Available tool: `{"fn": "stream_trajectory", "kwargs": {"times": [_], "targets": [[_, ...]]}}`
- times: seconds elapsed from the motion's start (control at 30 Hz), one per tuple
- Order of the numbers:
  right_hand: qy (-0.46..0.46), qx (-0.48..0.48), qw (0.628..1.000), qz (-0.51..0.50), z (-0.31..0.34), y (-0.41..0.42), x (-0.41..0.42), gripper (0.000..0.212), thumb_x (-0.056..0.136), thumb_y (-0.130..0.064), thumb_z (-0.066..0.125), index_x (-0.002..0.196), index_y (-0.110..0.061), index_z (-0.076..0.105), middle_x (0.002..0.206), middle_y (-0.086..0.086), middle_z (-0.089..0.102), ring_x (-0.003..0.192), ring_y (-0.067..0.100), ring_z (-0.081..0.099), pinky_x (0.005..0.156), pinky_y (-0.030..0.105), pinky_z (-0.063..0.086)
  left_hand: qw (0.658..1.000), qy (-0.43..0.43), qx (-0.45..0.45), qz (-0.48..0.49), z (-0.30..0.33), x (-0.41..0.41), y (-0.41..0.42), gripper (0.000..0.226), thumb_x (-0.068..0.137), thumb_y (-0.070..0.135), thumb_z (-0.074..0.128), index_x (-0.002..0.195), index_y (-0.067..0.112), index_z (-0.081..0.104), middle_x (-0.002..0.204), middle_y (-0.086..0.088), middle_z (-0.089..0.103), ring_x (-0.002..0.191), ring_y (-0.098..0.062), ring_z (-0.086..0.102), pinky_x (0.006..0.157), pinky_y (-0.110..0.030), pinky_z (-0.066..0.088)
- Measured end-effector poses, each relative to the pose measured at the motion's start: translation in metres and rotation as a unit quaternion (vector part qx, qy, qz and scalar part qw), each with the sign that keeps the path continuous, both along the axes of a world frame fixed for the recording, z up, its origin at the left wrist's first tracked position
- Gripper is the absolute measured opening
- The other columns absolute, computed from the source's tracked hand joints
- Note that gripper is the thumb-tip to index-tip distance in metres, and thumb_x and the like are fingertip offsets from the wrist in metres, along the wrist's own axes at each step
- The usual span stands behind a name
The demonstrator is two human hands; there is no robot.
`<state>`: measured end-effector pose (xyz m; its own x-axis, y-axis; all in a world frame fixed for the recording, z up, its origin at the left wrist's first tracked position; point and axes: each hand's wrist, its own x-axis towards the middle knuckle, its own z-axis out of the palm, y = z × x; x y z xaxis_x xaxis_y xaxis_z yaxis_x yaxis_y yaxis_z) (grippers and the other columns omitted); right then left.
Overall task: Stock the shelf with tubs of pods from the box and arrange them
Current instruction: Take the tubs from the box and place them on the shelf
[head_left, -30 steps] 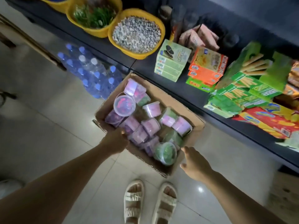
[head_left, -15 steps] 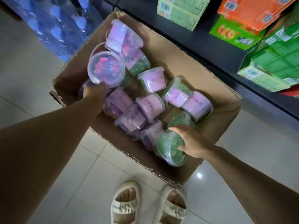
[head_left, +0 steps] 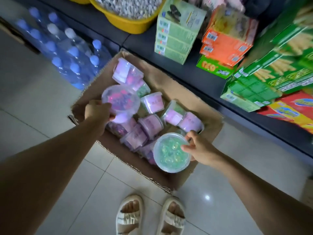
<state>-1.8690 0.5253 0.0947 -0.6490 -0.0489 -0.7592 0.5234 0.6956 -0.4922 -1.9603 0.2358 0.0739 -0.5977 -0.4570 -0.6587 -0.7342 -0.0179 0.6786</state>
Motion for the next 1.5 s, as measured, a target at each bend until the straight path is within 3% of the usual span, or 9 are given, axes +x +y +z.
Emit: {"fn": "stream_trajectory", "kwargs": {"times": [0.13, 0.27, 0.43, 0.67, 0.8, 1.07, 1.27, 1.4, 1.5], "targets": [[0.000, -0.057, 0.981, -0.187, 0.093, 0.007, -0.012, 0.020, 0.091, -0.016, 0.058, 0.104, -0.010, 0.044, 0.084, 0.003, 0.046, 0.064, 0.016, 0.051, 0.060, 0.037, 0.056, 0.999, 0.026, 0.018, -0.032, 0.093, 0.010, 0.020, 0.016, 0.086, 0.004, 0.057, 0.102, 0.005, 0.054, 0.067, -0.012, 0.056, 0.053, -0.021, 0.055, 0.040, -0.022, 0.051], [0.047, -0.090, 0.955, -0.279, 0.205, 0.015, -0.027, 0.010, 0.093, -0.013, 0.056, 0.093, -0.013, 0.046, 0.076, 0.005, 0.046, 0.056, 0.013, 0.047, 0.052, 0.031, 0.053, 0.994, 0.071, 0.033, -0.072, 0.199, 0.001, 0.033, 0.014, 0.089, 0.005, 0.054, 0.103, 0.008, 0.053, 0.077, -0.013, 0.052, 0.050, -0.018, 0.051, 0.043, -0.022, 0.050], [0.122, -0.115, 0.917, -0.361, 0.355, 0.027, -0.038, 0.009, 0.092, -0.010, 0.057, 0.091, -0.011, 0.048, 0.061, 0.011, 0.040, 0.035, 0.007, 0.045, 0.048, 0.028, 0.048, 0.986, 0.135, 0.051, -0.088, 0.348, -0.017, 0.046, 0.014, 0.090, 0.003, 0.054, 0.102, 0.008, 0.050, 0.058, -0.009, 0.050, 0.041, -0.017, 0.050, 0.052, -0.027, 0.049], [0.229, -0.117, 0.873, -0.415, 0.554, 0.043, -0.033, 0.007, 0.095, -0.010, 0.051, 0.089, -0.008, 0.048, 0.062, 0.010, 0.038, 0.056, 0.019, 0.041, 0.056, 0.033, 0.045, 0.957, 0.243, 0.088, -0.133, 0.552, -0.026, 0.059, 0.011, 0.090, 0.004, 0.052, 0.081, 0.011, 0.050, 0.051, -0.005, 0.052, 0.049, -0.020, 0.049, 0.050, -0.025, 0.048], [0.276, -0.144, 0.844, -0.437, 0.647, 0.056, -0.021, 0.011, 0.095, -0.013, 0.052, 0.086, -0.008, 0.050, 0.081, 0.015, 0.047, 0.074, 0.027, 0.048, 0.062, 0.034, 0.047, 0.932, 0.300, 0.114, -0.166, 0.658, -0.019, 0.070, 0.017, 0.092, 0.005, 0.050, 0.076, 0.008, 0.048, 0.053, -0.007, 0.049, 0.046, -0.018, 0.049, 0.051, -0.024, 0.045], [0.352, -0.171, 0.789, -0.473, 0.781, 0.076, 0.006, 0.013, 0.095, -0.015, 0.050, 0.085, -0.009, 0.056, 0.075, 0.010, 0.053, 0.065, 0.022, 0.050, 0.059, 0.035, 0.046, 0.901, 0.346, 0.169, -0.199, 0.796, -0.016, 0.091, 0.014, 0.091, 0.006, 0.048, 0.078, 0.006, 0.051, 0.064, -0.010, 0.051, 0.060, -0.020, 0.050, 0.064, -0.032, 0.053], [0.400, -0.207, 0.718, -0.531, 0.844, 0.107, 0.005, 0.030, 0.093, -0.013, 0.054, 0.064, -0.011, 0.044, 0.041, 0.004, 0.036, 0.045, 0.019, 0.035, 0.048, 0.027, 0.039, 0.885, 0.375, 0.197, -0.192, 0.864, -0.039, 0.120, 0.023, 0.094, 0.010, 0.051, 0.071, 0.008, 0.048, 0.050, -0.003, 0.047, 0.046, -0.014, 0.047, 0.049, -0.022, 0.053], [0.416, -0.231, 0.685, -0.551, 0.872, 0.134, -0.007, 0.030, 0.094, -0.013, 0.053, 0.065, -0.010, 0.044, 0.052, 0.008, 0.034, 0.050, 0.019, 0.034, 0.054, 0.031, 0.038, 0.876, 0.388, 0.214, -0.190, 0.895, -0.068, 0.151, 0.023, 0.094, 0.012, 0.051, 0.071, 0.007, 0.050, 0.040, 0.000, 0.047, 0.030, -0.007, 0.046, 0.046, -0.022, 0.051], [0.425, -0.245, 0.680, -0.544, 0.887, 0.163, -0.022, 0.035, 0.094, -0.013, 0.052, 0.060, -0.011, 0.041, 0.041, 0.003, 0.031, 0.042, 0.017, 0.031, 0.050, 0.027, 0.035, 0.870, 0.396, 0.229, -0.180, 0.915, -0.096, 0.182, 0.022, 0.094, 0.009, 0.050, 0.072, 0.005, 0.051, 0.034, 0.001, 0.044, 0.038, -0.014, 0.044, 0.040, -0.020, 0.050]]}}
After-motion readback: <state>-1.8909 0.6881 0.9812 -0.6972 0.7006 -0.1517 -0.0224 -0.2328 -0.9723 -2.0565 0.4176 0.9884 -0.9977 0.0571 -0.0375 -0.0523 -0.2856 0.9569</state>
